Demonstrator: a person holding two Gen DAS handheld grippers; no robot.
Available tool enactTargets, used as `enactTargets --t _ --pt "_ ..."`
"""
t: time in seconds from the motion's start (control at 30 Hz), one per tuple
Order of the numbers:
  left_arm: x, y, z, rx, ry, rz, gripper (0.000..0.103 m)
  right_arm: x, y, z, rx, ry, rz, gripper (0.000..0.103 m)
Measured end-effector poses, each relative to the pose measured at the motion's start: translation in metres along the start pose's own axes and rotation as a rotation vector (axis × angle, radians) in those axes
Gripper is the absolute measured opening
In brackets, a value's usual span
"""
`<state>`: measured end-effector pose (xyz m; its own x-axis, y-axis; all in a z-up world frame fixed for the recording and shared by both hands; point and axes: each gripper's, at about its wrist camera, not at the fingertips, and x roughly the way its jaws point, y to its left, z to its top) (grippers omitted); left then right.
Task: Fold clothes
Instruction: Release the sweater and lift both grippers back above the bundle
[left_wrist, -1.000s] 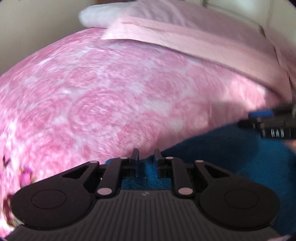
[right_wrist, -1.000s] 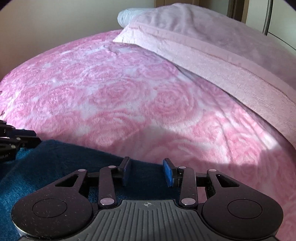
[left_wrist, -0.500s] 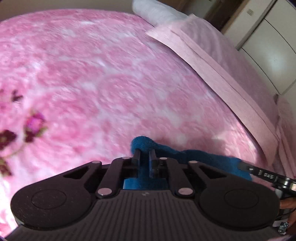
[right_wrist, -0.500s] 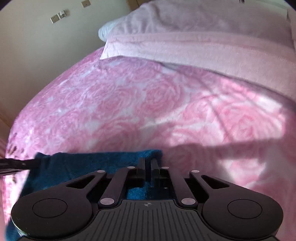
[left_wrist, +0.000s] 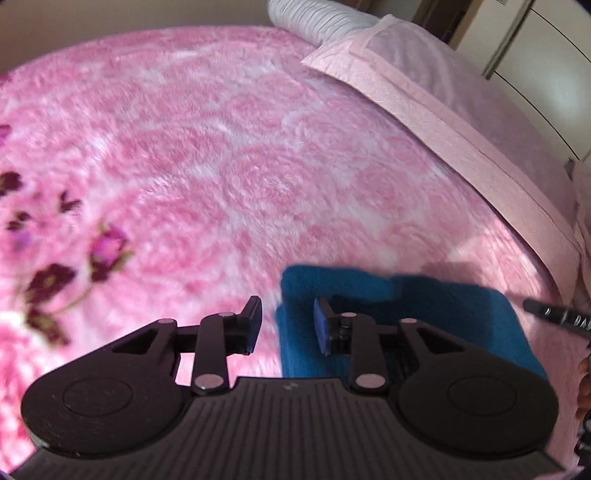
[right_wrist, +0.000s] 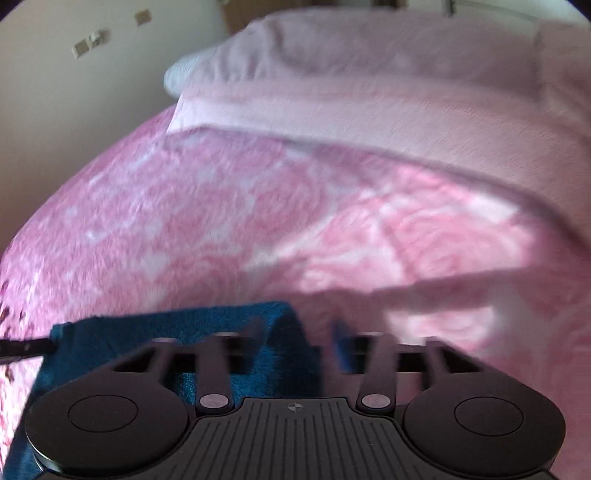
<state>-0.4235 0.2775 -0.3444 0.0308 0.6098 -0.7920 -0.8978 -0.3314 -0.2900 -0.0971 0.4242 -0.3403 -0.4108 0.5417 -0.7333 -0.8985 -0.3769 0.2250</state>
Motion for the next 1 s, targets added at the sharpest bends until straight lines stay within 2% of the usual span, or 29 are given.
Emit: enactTargets --t 0.03,0.1,0.13,0.17,0.2,0.3,0.37,0.47,0.6,0.73,0.8,0.87,0.93,0.97,1.0 --pt "-0.013 -0.006 -0.006 0.006 0.011 -0.021 0.013 -0.015 0.004 -0.005 -0.006 -0.004 0.006 0.052" --pt "-0.038 -0.025 -0.022 0.035 0.033 -0.07 0.008 -0.045 0.014 -0.016 -0.019 -0.006 0.019 0.05" --pt "-0.05 -0.036 -0.032 0.054 0.043 -0.093 0.007 -0.06 0.019 -0.021 -0.026 -0.007 0.026 0.046" --pt "-0.06 -0.047 -0.041 0.067 0.05 -0.115 0.005 -0.074 0.025 -0.029 -0.032 -0.002 0.037 0.032" --pt "-0.068 -0.057 -0.05 0.078 0.054 -0.14 0.004 -0.086 0.032 -0.038 -0.038 0.011 0.05 0.029" --pt "-0.068 -0.084 -0.075 0.113 0.069 -0.153 0.004 -0.102 0.051 -0.066 -0.059 0.041 0.063 0.029" --pt "-0.058 -0.094 -0.089 0.157 0.05 -0.107 0.004 -0.107 0.062 -0.083 -0.074 0.057 0.065 0.029" --pt "-0.046 -0.092 -0.097 0.166 0.065 -0.066 0.007 -0.09 0.069 -0.106 -0.12 0.075 0.047 0.029" --pt "-0.041 -0.098 -0.105 0.197 0.055 -0.012 0.009 -0.072 0.081 -0.123 -0.223 0.099 -0.015 0.028" --pt "-0.047 -0.105 -0.099 0.179 0.073 0.047 0.01 -0.069 0.083 -0.119 -0.254 0.14 -0.022 0.029" --pt "-0.053 -0.109 -0.094 0.162 0.089 0.078 0.011 -0.072 0.079 -0.111 -0.233 0.163 -0.003 0.029" --pt "-0.067 -0.117 -0.091 0.142 0.125 0.142 0.015 -0.084 0.071 -0.103 -0.18 0.168 0.018 0.029" --pt "-0.081 -0.123 -0.095 0.136 0.148 0.204 0.021 -0.099 0.063 -0.098 -0.125 0.164 0.033 0.032" --pt "-0.088 -0.125 -0.099 0.135 0.153 0.226 0.023 -0.108 0.059 -0.1 -0.102 0.15 0.031 0.041" --pt "-0.093 -0.126 -0.103 0.131 0.162 0.235 0.025 -0.115 0.058 -0.101 -0.087 0.142 0.027 0.062"
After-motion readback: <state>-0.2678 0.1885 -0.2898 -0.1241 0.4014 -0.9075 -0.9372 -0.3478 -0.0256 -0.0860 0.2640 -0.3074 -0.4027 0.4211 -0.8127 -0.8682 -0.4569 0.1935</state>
